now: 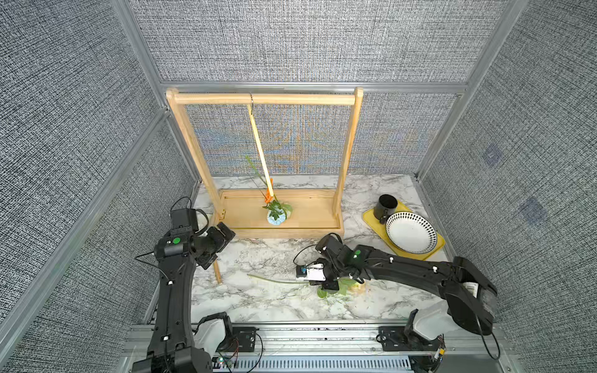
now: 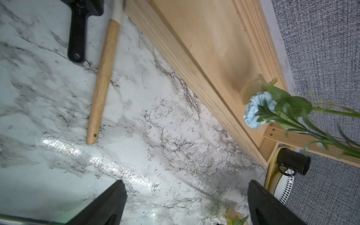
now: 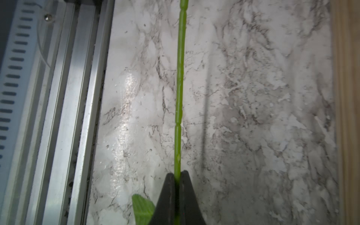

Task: Dry the flowers on a clothes hanger
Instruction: Pick up the flower at the center of the board.

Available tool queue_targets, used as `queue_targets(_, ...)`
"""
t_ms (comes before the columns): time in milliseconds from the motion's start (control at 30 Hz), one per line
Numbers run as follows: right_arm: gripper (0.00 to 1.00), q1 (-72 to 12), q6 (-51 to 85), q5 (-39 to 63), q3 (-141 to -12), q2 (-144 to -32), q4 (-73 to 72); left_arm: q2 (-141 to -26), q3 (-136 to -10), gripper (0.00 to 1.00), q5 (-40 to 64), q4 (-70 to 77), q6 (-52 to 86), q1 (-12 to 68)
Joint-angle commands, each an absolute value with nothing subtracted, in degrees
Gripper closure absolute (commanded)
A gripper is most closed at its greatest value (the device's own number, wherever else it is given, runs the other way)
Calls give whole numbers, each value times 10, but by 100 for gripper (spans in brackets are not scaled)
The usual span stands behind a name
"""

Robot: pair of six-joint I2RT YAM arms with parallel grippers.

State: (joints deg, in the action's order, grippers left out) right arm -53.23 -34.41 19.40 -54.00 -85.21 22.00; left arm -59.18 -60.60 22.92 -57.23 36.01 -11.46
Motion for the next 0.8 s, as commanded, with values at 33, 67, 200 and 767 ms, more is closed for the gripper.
queue_targets(33,95,-498,-278,232,-533,-815,153,-586,-619,0,350,-512,301,-116)
queue_targets(67,95,-490,-270,236,-529,-805,143,-586,-620,0,374,-501,295,-115)
queue_targets(200,94,-470,-258,257,-504,-745,87,-571,-630,0,443,-464,265,-116)
queue_targets(767,96,-445,-81,286,-471,-642,-154,-523,-670,0,711,-343,164,-14)
